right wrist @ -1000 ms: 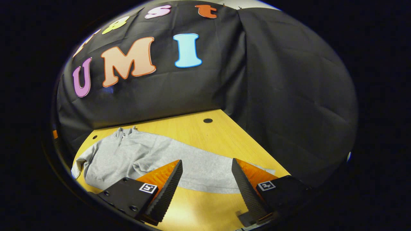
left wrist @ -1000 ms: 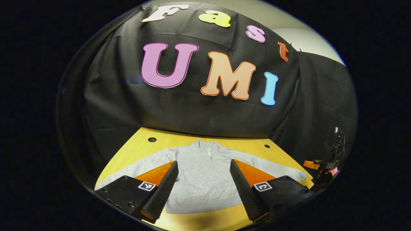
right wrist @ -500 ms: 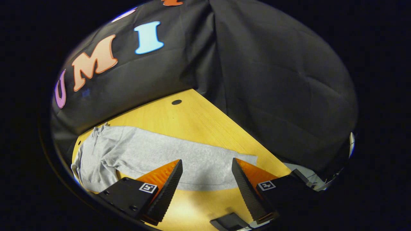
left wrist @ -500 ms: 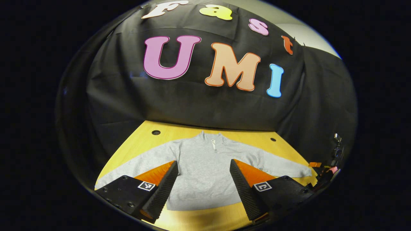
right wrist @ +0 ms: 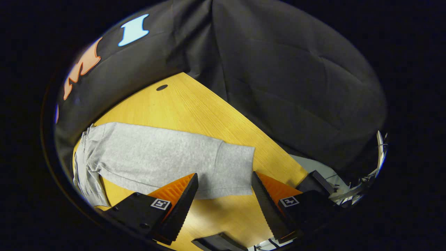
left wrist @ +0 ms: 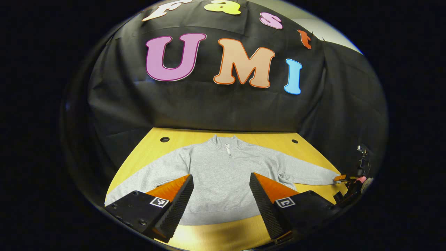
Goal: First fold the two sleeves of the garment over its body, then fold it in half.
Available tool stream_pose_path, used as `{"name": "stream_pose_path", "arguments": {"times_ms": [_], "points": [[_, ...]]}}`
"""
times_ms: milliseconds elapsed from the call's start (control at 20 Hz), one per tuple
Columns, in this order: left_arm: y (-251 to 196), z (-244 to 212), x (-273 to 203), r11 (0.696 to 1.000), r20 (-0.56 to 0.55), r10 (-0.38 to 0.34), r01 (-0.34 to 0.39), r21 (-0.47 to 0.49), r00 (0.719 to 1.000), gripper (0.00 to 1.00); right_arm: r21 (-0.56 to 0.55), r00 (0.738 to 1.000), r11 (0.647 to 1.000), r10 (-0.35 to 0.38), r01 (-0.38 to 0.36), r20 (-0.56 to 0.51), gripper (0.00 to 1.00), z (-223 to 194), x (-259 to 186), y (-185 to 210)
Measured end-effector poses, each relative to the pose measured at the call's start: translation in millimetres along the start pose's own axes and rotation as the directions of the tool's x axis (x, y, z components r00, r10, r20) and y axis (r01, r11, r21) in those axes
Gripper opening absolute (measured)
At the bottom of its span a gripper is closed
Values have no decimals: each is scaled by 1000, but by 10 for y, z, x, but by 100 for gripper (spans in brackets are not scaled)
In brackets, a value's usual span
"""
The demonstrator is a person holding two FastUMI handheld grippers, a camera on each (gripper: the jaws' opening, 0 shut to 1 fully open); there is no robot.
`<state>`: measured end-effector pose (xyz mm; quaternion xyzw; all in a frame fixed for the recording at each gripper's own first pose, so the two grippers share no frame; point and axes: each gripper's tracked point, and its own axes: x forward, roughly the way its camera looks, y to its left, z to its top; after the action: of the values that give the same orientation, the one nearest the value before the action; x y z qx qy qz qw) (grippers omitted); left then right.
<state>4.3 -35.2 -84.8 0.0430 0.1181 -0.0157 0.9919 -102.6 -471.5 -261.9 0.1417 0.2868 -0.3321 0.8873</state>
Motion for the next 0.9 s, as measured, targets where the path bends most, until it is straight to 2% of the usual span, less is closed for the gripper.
{"name": "stream_pose_path", "arguments": {"times_ms": [100, 150, 200, 250, 300, 400, 500, 650, 700, 900], "points": [[-36, -25, 9, 1000, -10, -5, 5, 5, 1000, 94, -8, 1000, 1000, 1, -1, 11, 97, 1, 3, -8], [-52, -28, 10, 1000, -13, -10, 10, 5, 1000, 94, -21, 1000, 1000, -3, 4, 8, 92, -14, 18, -23], [-54, -33, 16, 1000, -16, -14, 14, 3, 1000, 96, -42, 1000, 999, -6, 7, 13, 96, -30, 28, -31], [-52, -55, 27, 1000, -20, -17, 17, 2, 1000, 94, -61, 1000, 998, -10, 10, 12, 92, -20, 11, -31], [-63, -58, 29, 1000, -23, -18, 18, -1, 1000, 94, -71, 1000, 998, -2, 3, 12, 92, -16, 5, 14], [-70, -71, 45, 1000, -24, -23, 22, -9, 999, 94, -70, 1000, 997, 14, -14, 5, 82, -11, 10, 78], [-61, -71, 35, 1000, -25, -22, 22, -15, 999, 94, -68, 1000, 997, 27, -28, -6, 57, -25, 3, 177], [-53, -79, 39, 999, -26, -23, 22, -27, 999, 95, -57, 999, 998, 18, -20, -33, 26, -52, 8, 239], [-51, -92, 47, 999, -28, -23, 22, -34, 999, 95, -52, 999, 999, 9, -11, -37, 19, -43, -3, 254], [-31, -112, 36, 998, -34, -27, 25, -51, 999, 94, -79, 1000, 997, -12, 10, -23, 18, -24, -43, 322]]}}
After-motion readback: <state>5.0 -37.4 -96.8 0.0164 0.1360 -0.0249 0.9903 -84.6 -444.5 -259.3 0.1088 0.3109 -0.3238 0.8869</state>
